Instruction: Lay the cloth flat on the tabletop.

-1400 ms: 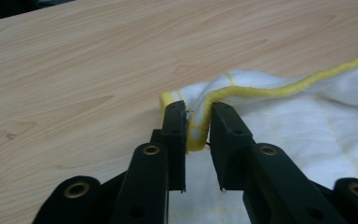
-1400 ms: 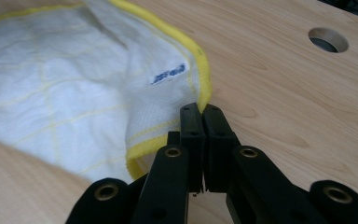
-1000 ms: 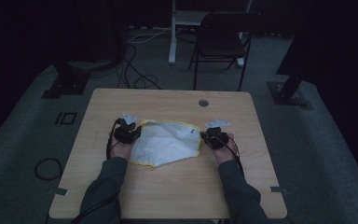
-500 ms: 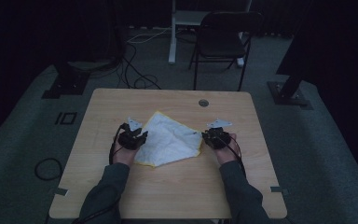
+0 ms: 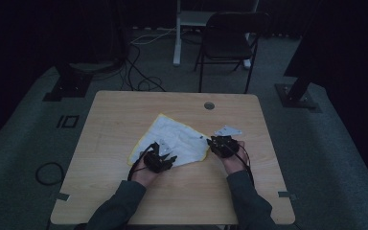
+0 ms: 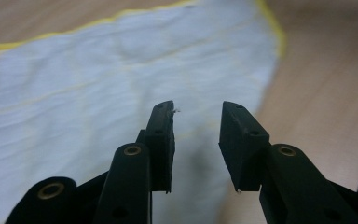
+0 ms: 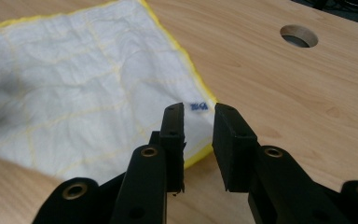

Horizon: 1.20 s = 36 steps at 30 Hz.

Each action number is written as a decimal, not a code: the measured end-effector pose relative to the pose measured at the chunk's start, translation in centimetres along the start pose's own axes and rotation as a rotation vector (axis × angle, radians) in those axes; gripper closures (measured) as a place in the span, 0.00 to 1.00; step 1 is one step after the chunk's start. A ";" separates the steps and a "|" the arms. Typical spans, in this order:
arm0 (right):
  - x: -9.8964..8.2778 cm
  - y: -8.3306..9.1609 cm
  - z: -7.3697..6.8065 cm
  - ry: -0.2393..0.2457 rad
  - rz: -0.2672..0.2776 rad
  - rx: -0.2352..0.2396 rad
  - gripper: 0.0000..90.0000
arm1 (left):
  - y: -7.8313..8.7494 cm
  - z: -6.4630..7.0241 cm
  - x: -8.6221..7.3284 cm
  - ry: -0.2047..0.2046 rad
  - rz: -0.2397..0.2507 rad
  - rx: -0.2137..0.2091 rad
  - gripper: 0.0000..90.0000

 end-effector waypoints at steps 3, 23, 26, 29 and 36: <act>-0.6 0.2 -0.3 0.002 -0.003 0.008 0.82 | -0.5 1.1 -0.3 -0.026 -0.011 -0.032 0.71; -2.3 1.4 -1.1 -0.058 0.017 0.070 0.80 | -1.8 1.2 -2.3 -0.087 -0.101 0.006 0.83; -2.5 1.4 -1.1 -0.065 0.015 0.071 0.80 | -1.5 1.3 -2.0 -0.082 -0.107 0.005 0.94; -2.6 1.4 -1.0 -0.077 0.017 0.077 0.80 | -1.0 1.5 -1.4 -0.072 -0.089 -0.013 0.96; -2.7 1.4 -1.0 -0.083 0.019 0.081 0.80 | 0.6 1.9 0.8 -0.053 -0.029 -0.087 0.96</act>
Point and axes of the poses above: each handheld gripper's, and its own axes: y roughly backward along the jaws, x roughly out of its top, z roughly to its right, the point moved 9 cm from there along -y, roughly forward along the jaws, and after that the axes turned 1 degree about z, right-handed, at the moved point
